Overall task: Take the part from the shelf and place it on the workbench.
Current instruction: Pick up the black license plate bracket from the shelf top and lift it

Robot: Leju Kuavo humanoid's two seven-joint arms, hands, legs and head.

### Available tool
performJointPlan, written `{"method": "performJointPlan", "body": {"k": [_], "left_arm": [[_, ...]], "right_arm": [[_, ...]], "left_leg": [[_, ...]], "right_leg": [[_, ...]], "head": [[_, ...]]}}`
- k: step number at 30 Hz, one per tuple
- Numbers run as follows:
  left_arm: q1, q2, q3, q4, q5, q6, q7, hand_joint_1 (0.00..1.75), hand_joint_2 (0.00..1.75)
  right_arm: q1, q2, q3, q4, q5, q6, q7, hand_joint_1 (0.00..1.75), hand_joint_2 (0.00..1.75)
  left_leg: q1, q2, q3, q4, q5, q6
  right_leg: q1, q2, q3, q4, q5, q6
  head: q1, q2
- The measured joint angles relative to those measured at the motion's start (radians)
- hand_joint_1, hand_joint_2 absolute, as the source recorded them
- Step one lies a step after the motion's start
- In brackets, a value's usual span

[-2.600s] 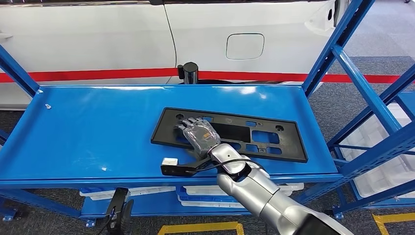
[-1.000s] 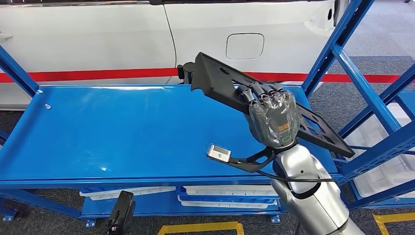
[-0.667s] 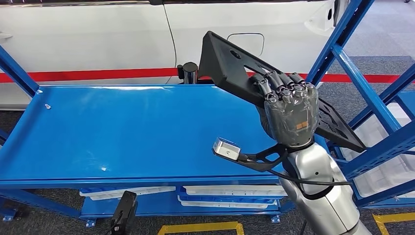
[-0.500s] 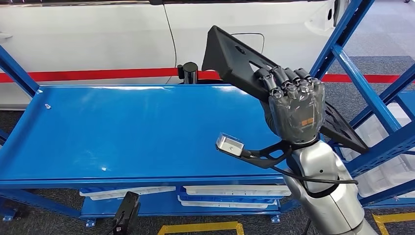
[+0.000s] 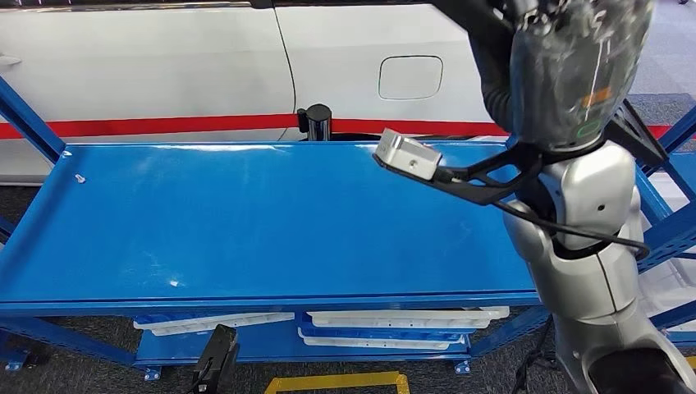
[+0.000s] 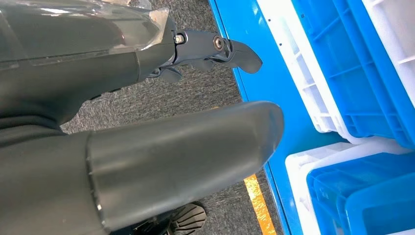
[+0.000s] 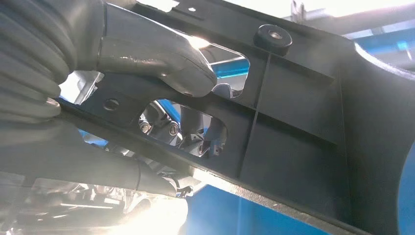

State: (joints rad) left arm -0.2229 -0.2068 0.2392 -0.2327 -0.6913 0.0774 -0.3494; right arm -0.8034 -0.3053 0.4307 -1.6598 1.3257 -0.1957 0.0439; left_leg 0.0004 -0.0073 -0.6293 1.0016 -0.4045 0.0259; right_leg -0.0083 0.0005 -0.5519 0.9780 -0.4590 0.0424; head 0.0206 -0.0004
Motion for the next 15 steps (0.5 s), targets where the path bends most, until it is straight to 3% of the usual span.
{"method": "performJointPlan", "body": {"k": [8,15], "left_arm": [[0.0,0.0,0.0,0.0,0.002,0.001,0.002,0.0,0.0],[-0.003,0.002,0.007,0.0,0.034,0.009,0.018,0.0,0.0]], "right_arm": [[-0.038,0.023,0.006,0.006,-0.026,0.003,0.005,1.75,1.75],[-0.113,0.164,0.078,0.079,-0.068,-0.013,0.004,1.75,1.75]], "left_leg": [[0.0,0.0,0.0,0.0,0.0,0.0],[0.0,0.0,0.0,0.0,0.0,0.0]], "right_leg": [[0.0,0.0,0.0,0.0,0.0,0.0],[0.0,0.0,-0.001,0.001,0.0,0.0]], "head": [[0.0,0.0],[0.0,0.0]]}}
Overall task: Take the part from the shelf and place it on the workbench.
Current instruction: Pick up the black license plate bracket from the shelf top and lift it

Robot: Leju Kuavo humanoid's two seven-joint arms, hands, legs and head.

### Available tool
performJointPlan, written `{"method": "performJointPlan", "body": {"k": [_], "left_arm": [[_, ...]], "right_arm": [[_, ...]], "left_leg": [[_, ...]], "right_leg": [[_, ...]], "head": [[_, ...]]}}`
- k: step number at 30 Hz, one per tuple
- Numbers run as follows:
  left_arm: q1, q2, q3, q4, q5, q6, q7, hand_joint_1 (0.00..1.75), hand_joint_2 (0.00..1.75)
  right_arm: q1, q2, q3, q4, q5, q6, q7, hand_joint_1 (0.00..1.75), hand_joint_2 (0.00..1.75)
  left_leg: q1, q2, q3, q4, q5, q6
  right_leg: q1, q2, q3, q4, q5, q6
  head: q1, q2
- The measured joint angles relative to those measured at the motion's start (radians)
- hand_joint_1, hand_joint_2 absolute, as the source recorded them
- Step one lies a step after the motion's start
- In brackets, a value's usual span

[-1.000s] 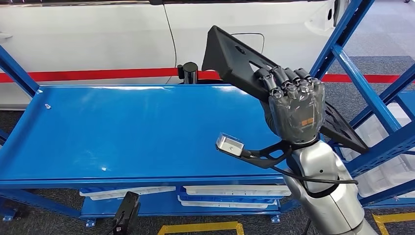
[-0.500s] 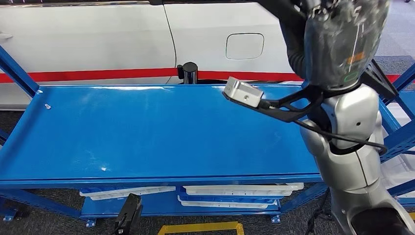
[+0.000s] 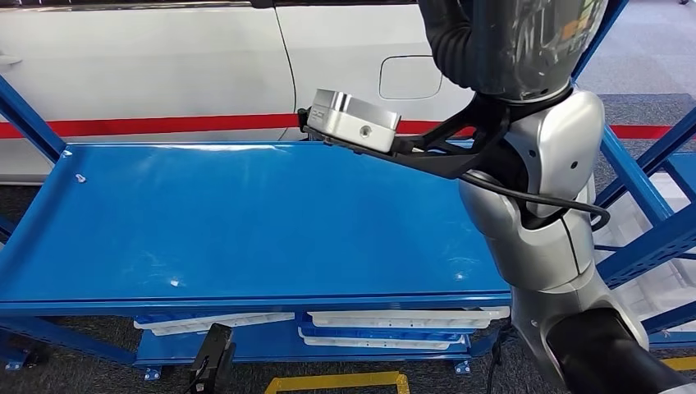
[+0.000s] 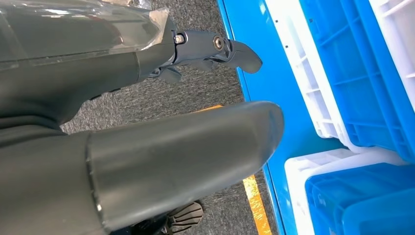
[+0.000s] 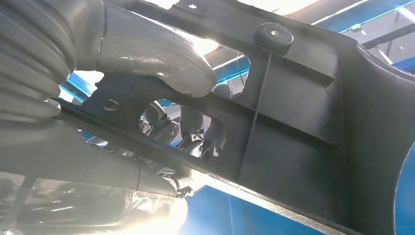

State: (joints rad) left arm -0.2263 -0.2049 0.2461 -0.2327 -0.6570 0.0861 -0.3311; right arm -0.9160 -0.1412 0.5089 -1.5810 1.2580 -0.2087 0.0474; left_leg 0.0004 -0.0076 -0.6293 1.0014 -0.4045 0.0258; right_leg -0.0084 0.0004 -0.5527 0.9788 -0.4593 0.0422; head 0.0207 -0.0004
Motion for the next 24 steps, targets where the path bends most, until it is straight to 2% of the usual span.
{"method": "performJointPlan", "body": {"k": [18,24], "left_arm": [[0.0,0.002,0.002,0.0,0.002,0.006,0.0,0.0,0.0],[-0.003,0.008,0.003,0.0,0.025,0.003,0.009,0.0,0.0]], "right_arm": [[-0.009,0.022,0.018,0.024,-0.008,0.001,-0.004,1.75,1.75],[-0.012,0.058,0.036,0.038,-0.048,0.015,-0.02,1.75,1.75]], "left_leg": [[0.0,0.0,0.0,0.0,0.0,0.0],[0.0,0.0,0.0,0.0,0.0,0.0]], "right_leg": [[0.0,0.0,0.0,0.0,0.0,0.0],[0.0,0.0,0.0,0.0,0.0,0.0]], "head": [[0.0,0.0],[0.0,0.0]]}}
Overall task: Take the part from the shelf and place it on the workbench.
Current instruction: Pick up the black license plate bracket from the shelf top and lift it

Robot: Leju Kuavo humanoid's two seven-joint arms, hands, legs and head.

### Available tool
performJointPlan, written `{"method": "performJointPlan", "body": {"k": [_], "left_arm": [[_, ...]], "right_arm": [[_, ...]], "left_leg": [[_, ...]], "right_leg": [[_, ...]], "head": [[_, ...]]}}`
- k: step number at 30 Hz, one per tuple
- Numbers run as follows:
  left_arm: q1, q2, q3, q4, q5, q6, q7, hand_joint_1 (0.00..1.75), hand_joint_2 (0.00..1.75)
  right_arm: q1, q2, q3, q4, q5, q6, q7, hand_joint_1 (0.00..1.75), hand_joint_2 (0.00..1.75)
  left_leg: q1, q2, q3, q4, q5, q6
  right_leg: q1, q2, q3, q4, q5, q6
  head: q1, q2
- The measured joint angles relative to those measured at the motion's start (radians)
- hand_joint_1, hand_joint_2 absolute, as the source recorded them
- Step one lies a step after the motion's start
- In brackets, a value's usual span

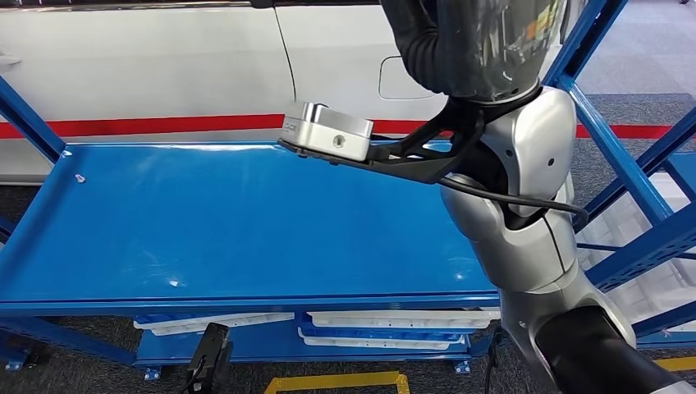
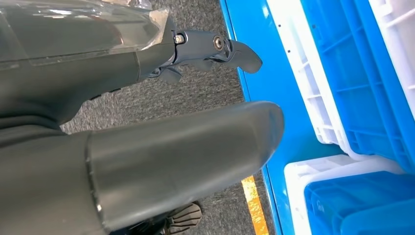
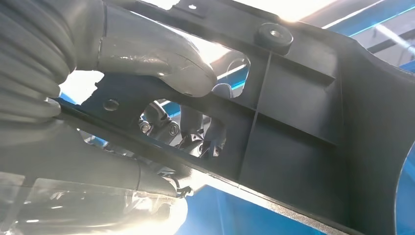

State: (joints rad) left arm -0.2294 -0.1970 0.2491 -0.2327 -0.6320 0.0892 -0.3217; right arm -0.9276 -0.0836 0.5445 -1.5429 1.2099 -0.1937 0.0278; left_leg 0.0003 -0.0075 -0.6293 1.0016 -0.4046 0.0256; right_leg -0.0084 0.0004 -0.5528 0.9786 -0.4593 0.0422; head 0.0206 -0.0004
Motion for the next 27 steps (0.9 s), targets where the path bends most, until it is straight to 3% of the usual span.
{"method": "performJointPlan", "body": {"k": [10,13,16,18,20,21,22,23,25,27], "left_arm": [[0.0,0.023,0.043,0.0,0.074,-0.035,0.004,0.0,0.0],[0.002,0.031,0.055,0.0,0.084,-0.036,0.003,0.0,0.0],[0.004,0.038,0.069,0.0,0.099,-0.03,0.002,0.0,0.0],[0.005,0.04,0.075,0.0,0.105,-0.028,0.0,0.0,0.0],[0.008,0.041,0.081,0.0,0.108,-0.028,-0.003,0.0,0.0],[0.01,0.041,0.083,0.0,0.108,-0.028,-0.004,0.0,0.0],[0.012,0.041,0.085,0.0,0.109,-0.028,-0.005,0.0,0.0],[0.015,0.042,0.086,0.0,0.109,-0.028,-0.005,0.0,0.0],[0.017,0.042,0.087,0.0,0.109,-0.028,-0.006,0.0,0.0],[0.017,0.042,0.088,0.0,0.109,-0.028,-0.006,0.0,0.0]], "right_arm": [[-0.015,0.02,0.035,0.095,-0.102,-0.042,-0.026,1.75,1.75],[-0.015,0.02,0.044,0.123,-0.112,-0.057,-0.032,1.75,1.75],[-0.019,0.02,0.049,0.136,-0.13,-0.055,-0.032,1.75,1.75],[-0.024,0.019,0.049,0.143,-0.139,-0.051,-0.032,1.75,1.75],[-0.025,0.016,0.051,0.152,-0.142,-0.05,-0.032,1.75,1.75],[-0.024,0.015,0.053,0.155,-0.143,-0.05,-0.032,1.75,1.75],[-0.022,0.013,0.054,0.159,-0.144,-0.05,-0.032,1.75,1.75],[-0.021,0.012,0.054,0.162,-0.144,-0.05,-0.032,1.75,1.75],[-0.022,0.01,0.055,0.165,-0.146,-0.05,-0.032,1.75,1.75],[-0.024,0.009,0.055,0.167,-0.148,-0.05,-0.032,1.75,1.75]], "left_leg": [[-0.007,-0.001,0.0,0.001,-0.002,0.002],[-0.012,-0.001,0.0,0.003,-0.004,0.008],[-0.01,0.001,0.002,-0.004,0.003,0.021],[-0.006,0.003,0.004,-0.011,0.009,0.03],[-0.006,0.004,0.002,-0.011,0.011,0.032],[-0.007,0.004,0.002,-0.011,0.011,0.033],[-0.008,0.003,0.001,-0.01,0.012,0.032],[-0.008,0.003,0.001,-0.01,0.012,0.031],[-0.007,0.002,0.0,-0.006,0.014,0.027],[-0.008,0.001,-0.005,-0.002,0.016,0.017]], "right_leg": [[-0.006,0.0,0.0,-0.001,0.0,0.002],[-0.011,0.0,0.001,-0.002,0.0,0.007],[-0.014,0.0,-0.005,0.008,-0.006,0.015],[-0.015,0.0,-0.039,0.078,-0.046,0.01],[-0.014,0.0,-0.103,0.219,-0.103,0.001],[-0.014,0.0,-0.132,0.281,-0.122,0.001],[-0.014,0.0,-0.145,0.309,-0.125,0.005],[-0.014,0.0,-0.136,0.292,-0.11,0.012],[-0.015,-0.001,-0.07,0.16,-0.056,0.027],[-0.01,0.001,-0.012,0.054,-0.018,0.023]], "head": [[0.0,0.0],[0.0,0.0],[0.0,0.0],[0.003,0.0],[0.005,0.0],[0.005,0.0],[0.005,0.0],[0.005,0.0],[0.006,0.0],[0.005,0.0]]}}
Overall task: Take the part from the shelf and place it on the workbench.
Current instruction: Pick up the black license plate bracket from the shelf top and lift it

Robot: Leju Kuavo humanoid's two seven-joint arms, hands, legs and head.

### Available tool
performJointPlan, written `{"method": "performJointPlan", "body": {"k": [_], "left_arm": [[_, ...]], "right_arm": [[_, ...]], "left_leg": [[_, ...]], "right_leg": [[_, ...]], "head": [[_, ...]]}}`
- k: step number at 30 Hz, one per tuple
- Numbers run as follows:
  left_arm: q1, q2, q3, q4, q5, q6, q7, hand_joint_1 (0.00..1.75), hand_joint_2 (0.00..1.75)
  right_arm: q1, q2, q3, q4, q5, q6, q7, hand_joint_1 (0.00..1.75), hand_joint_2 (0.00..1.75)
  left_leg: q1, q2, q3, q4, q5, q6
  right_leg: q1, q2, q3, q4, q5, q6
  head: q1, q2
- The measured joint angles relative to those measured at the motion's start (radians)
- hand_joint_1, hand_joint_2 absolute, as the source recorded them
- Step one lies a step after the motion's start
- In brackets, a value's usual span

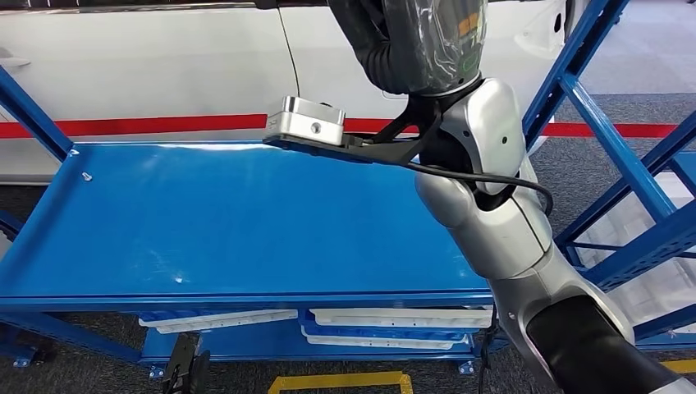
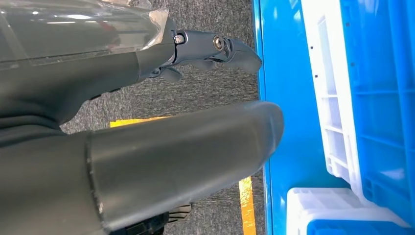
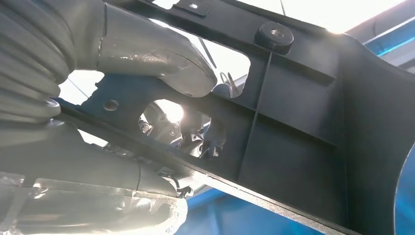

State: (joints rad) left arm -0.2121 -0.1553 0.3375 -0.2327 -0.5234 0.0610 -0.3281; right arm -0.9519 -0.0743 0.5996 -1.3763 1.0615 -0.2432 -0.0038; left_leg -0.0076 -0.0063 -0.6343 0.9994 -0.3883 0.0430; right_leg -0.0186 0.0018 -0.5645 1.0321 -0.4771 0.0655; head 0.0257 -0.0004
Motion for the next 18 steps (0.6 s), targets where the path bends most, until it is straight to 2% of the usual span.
{"method": "performJointPlan", "body": {"k": [2,4,5,6,8,9,10,11,12,14,15,16,18], "left_arm": [[0.001,0.0,0.001,0.0,0.0,0.0,0.0,0.0,0.0],[0.003,0.001,0.003,0.0,0.002,0.002,-0.001,0.0,0.0],[0.004,0.002,0.003,0.0,0.003,0.003,-0.002,0.0,0.0],[0.005,0.002,0.004,0.0,0.004,0.003,-0.003,0.0,0.0],[0.006,0.003,0.005,0.0,0.006,0.004,-0.006,0.0,0.0],[0.007,0.004,0.006,0.0,0.007,0.004,-0.006,0.0,0.0],[0.008,0.004,0.007,0.0,0.008,0.004,-0.006,0.0,0.0],[0.009,0.005,0.008,0.0,0.008,0.004,-0.006,0.0,0.0],[0.01,0.006,0.008,0.0,0.009,0.004,-0.007,0.0,0.0],[0.01,0.008,0.008,0.0,0.009,0.004,-0.007,0.0,0.0],[0.01,0.008,0.008,0.0,0.009,0.004,-0.008,0.0,0.0],[0.01,0.008,0.008,0.0,0.009,0.004,-0.008,0.0,0.0],[0.01,0.01,0.009,0.0,0.009,0.004,-0.008,0.0,0.0]], "right_arm": [[-0.002,-0.002,0.0,0.002,-0.004,0.001,0.0,1.75,1.75],[-0.004,-0.003,0.001,0.007,-0.011,0.001,-0.004,1.75,1.75],[-0.005,-0.002,0.002,0.01,-0.015,0.001,-0.007,1.75,1.75],[-0.006,-0.002,0.002,0.013,-0.019,0.0,-0.01,1.75,1.75],[-0.007,0.0,0.004,0.018,-0.024,0.0,-0.015,1.75,1.75],[-0.007,0.001,0.005,0.021,-0.026,-0.001,-0.016,1.75,1.75],[-0.007,0.001,0.006,0.024,-0.028,-0.001,-0.017,1.75,1.75],[-0.007,0.001,0.008,0.027,-0.029,-0.002,-0.017,1.75,1.75],[-0.007,0.001,0.009,0.03,-0.03,-0.003,-0.018,1.75,1.75],[-0.008,0.001,0.01,0.033,-0.034,-0.004,-0.018,1.75,1.75],[-0.01,0.002,0.01,0.034,-0.035,-0.005,-0.018,1.75,1.75],[-0.012,0.002,0.01,0.035,-0.036,-0.006,-0.018,1.75,1.75],[-0.015,0.003,0.01,0.036,-0.037,-0.008,-0.019,1.75,1.75]], "left_leg": [[-0.001,-0.001,-0.006,0.004,0.005,-0.013],[0.001,-0.002,-0.015,0.01,0.005,-0.023],[0.003,-0.002,-0.024,0.026,-0.012,-0.029],[0.006,-0.002,-0.039,0.063,-0.043,-0.036],[0.011,0.0,-0.084,0.185,-0.128,-0.049],[0.015,0.0,-0.104,0.249,-0.16,-0.054],[0.017,0.001,-0.111,0.288,-0.175,-0.058],[0.02,0.002,-0.104,0.298,-0.176,-0.061],[0.022,0.003,-0.071,0.259,-0.157,-0.062],[0.026,0.003,0.024,0.12,-0.116,-0.06],[0.025,0.002,0.062,0.061,-0.1,-0.056],[0.022,0.0,0.081,0.028,-0.095,-0.051],[0.015,-0.003,0.08,0.017,-0.087,-0.039]], "right_leg": [[0.006,0.004,0.007,-0.018,0.009,-0.015],[-0.001,0.004,-0.002,-0.022,0.015,-0.03],[-0.005,0.004,-0.006,-0.023,0.021,-0.039],[-0.008,0.002,-0.012,-0.025,0.027,-0.049],[-0.006,0.0,-0.025,-0.024,0.038,-0.063],[-0.005,-0.002,-0.033,-0.024,0.043,-0.066],[-0.004,-0.002,-0.04,-0.023,0.049,-0.066],[-0.003,-0.003,-0.047,-0.023,0.054,-0.064],[-0.004,-0.003,-0.052,-0.022,0.059,-0.061],[-0.003,-0.002,-0.06,-0.021,0.068,-0.053],[-0.001,-0.002,-0.063,-0.021,0.073,-0.047],[0.0,-0.003,-0.065,-0.021,0.077,-0.041],[0.001,-0.003,-0.068,-0.023,0.088,-0.025]], "head": [[-0.001,0.0],[0.0,0.0],[-0.001,0.0],[-0.002,0.0],[-0.004,0.0],[-0.004,0.0],[-0.004,0.0],[-0.004,0.0],[-0.004,0.0],[-0.004,0.0],[-0.003,0.0],[-0.003,0.0],[-0.002,0.0]]}}
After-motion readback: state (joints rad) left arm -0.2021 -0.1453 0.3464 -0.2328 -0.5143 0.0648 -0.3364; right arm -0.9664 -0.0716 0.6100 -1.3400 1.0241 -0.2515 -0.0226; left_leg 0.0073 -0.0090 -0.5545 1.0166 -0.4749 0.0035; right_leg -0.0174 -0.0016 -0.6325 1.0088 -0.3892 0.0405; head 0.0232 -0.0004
